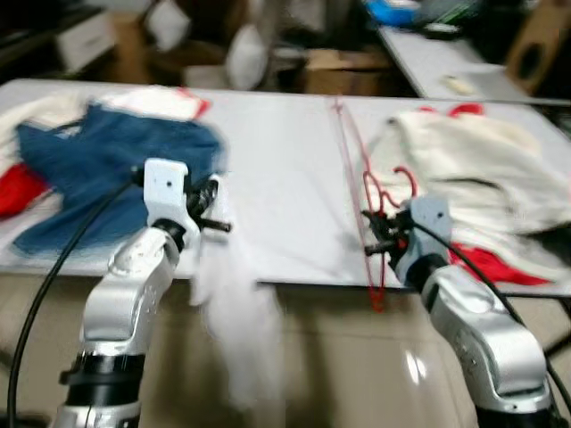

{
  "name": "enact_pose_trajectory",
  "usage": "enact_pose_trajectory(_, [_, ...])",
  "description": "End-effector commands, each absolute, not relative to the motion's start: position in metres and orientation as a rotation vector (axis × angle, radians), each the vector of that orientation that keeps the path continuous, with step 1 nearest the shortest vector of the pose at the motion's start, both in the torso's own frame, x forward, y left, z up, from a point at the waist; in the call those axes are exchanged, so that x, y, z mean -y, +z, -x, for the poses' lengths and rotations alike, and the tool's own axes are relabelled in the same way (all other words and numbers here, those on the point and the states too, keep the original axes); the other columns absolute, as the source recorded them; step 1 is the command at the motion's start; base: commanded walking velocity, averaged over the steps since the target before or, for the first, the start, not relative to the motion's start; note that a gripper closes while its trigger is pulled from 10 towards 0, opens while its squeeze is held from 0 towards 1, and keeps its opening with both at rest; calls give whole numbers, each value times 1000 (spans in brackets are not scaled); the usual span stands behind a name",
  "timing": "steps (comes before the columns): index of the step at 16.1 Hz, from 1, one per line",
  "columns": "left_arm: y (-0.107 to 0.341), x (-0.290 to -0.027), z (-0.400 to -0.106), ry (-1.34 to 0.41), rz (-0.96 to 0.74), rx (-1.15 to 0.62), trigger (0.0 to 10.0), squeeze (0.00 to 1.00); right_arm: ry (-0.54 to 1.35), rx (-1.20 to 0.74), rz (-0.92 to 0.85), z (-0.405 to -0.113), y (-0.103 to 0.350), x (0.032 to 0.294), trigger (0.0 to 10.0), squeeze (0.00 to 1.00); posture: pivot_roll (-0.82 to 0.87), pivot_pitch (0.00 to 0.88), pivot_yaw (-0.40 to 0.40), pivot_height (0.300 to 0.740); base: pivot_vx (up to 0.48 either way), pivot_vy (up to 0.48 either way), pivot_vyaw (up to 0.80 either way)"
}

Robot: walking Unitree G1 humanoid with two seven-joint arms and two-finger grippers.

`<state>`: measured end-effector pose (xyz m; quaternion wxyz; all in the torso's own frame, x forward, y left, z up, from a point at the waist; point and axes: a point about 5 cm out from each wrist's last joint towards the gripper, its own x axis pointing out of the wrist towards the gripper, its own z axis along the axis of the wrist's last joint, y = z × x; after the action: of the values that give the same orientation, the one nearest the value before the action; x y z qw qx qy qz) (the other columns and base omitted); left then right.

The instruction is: Hang hanger

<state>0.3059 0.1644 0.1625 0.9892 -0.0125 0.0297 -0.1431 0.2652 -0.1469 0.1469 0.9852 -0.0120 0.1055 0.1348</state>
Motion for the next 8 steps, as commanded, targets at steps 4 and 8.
enact_pose_trajectory(4, [170, -151, -305, -342, 20, -33, 10000, 0, 230, -210, 40, -263, 148, 159, 10000, 0, -64, 0, -1, 740, 368, 0, -200])
enact_pose_trajectory(8, [174, -148, -310, -365, 18, -17, 10000, 0, 250, -202, 80, -261, 154, 167, 10000, 0, -76, 0, 4, 740, 368, 0, 0])
